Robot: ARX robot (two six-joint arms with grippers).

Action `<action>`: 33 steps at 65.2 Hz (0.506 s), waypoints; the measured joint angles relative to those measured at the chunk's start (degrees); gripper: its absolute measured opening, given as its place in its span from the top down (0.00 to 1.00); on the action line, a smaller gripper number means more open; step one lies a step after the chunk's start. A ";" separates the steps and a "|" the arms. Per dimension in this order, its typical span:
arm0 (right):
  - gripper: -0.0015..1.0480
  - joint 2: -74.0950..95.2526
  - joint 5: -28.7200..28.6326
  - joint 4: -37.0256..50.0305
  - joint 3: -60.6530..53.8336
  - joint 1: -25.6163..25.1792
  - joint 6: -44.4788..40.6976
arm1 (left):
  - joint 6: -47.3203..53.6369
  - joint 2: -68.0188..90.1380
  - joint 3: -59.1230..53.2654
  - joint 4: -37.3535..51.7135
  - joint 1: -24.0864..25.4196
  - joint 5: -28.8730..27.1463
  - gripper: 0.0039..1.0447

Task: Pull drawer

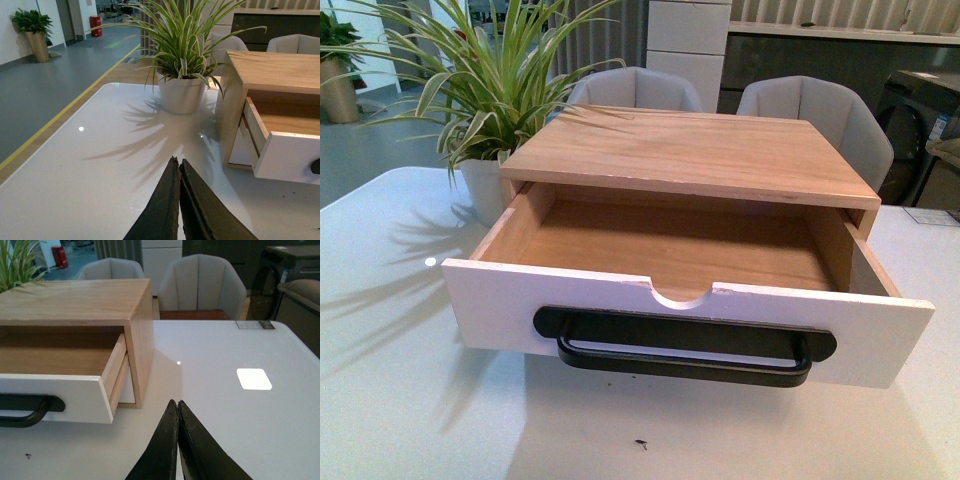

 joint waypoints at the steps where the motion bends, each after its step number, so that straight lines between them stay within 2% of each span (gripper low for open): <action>1: 0.98 -0.04 0.02 0.00 -0.07 0.00 0.00 | 0.00 0.00 0.00 0.00 0.00 0.02 0.97; 33: 0.98 -3.28 0.07 0.13 -2.12 0.11 0.00 | 0.00 -0.02 0.00 0.00 0.00 0.00 0.97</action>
